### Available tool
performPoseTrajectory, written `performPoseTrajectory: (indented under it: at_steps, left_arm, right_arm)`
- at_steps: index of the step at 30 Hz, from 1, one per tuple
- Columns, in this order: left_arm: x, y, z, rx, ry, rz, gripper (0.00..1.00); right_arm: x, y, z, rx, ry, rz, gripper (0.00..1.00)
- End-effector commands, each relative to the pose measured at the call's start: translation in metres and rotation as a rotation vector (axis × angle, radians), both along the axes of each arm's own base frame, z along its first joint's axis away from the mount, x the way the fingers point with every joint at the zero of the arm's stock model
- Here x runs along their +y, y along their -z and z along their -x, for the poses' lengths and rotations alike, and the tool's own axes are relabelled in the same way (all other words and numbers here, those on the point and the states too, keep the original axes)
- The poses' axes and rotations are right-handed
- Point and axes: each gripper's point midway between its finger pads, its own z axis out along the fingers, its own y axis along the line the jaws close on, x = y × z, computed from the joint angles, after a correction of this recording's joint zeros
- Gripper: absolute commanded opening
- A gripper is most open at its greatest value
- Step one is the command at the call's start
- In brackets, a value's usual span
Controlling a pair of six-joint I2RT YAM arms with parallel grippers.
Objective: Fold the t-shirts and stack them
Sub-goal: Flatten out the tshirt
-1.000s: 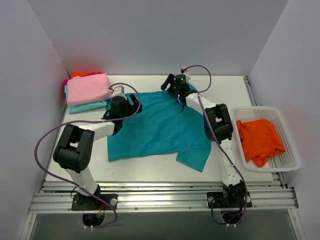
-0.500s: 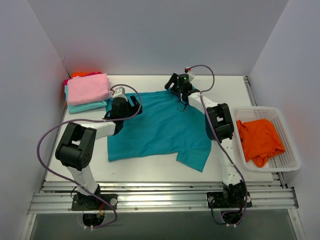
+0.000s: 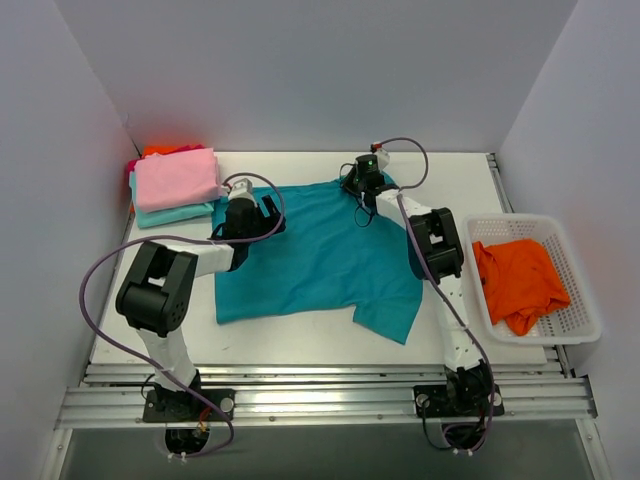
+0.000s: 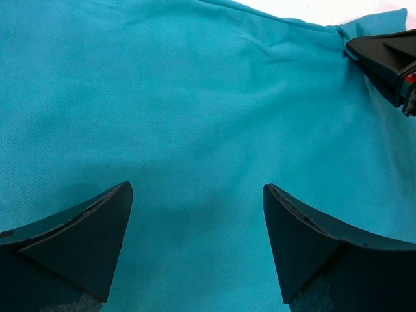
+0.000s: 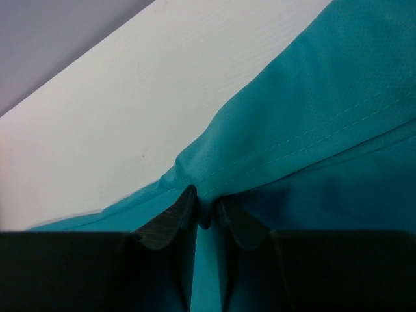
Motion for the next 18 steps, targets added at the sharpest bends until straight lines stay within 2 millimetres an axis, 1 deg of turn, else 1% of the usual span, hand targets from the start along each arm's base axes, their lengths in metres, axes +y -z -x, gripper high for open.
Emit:
performPoseTrajectory:
  at_steps: [1,3,6,11,12,15,17,18]
  left_arm:
    - [-0.008,-0.019,-0.016,-0.073,0.019,0.017,0.90]
    - [-0.009,-0.018,-0.017,-0.072,0.022,0.018,0.90]
    - [-0.009,-0.014,-0.019,-0.066,0.023,0.014,0.90]
    - [-0.012,-0.010,-0.020,-0.062,0.030,0.016,0.90]
    - [-0.012,-0.006,-0.020,-0.055,0.030,0.016,0.90]
    - [-0.013,-0.002,-0.022,-0.050,0.033,0.016,0.90]
    - [-0.013,-0.001,-0.024,-0.050,0.035,0.015,0.90]
    - [-0.014,0.000,-0.024,-0.048,0.034,0.016,0.90]
  right_arm:
    - [-0.006,-0.004,-0.011,-0.012,0.020,-0.001,0.03]
    - [-0.007,-0.002,-0.012,-0.006,0.021,0.002,0.00]
    - [-0.008,-0.008,-0.014,-0.017,0.025,0.007,0.00]
    - [-0.010,-0.024,-0.017,-0.041,0.027,0.008,0.00]
    - [-0.009,-0.027,-0.018,-0.045,0.027,0.007,0.00]
    - [-0.009,-0.043,-0.023,-0.071,0.024,0.003,0.00]
    - [-0.006,-0.050,-0.027,-0.084,0.017,-0.001,0.00]
    - [-0.006,-0.047,-0.028,-0.078,0.014,0.004,0.01]
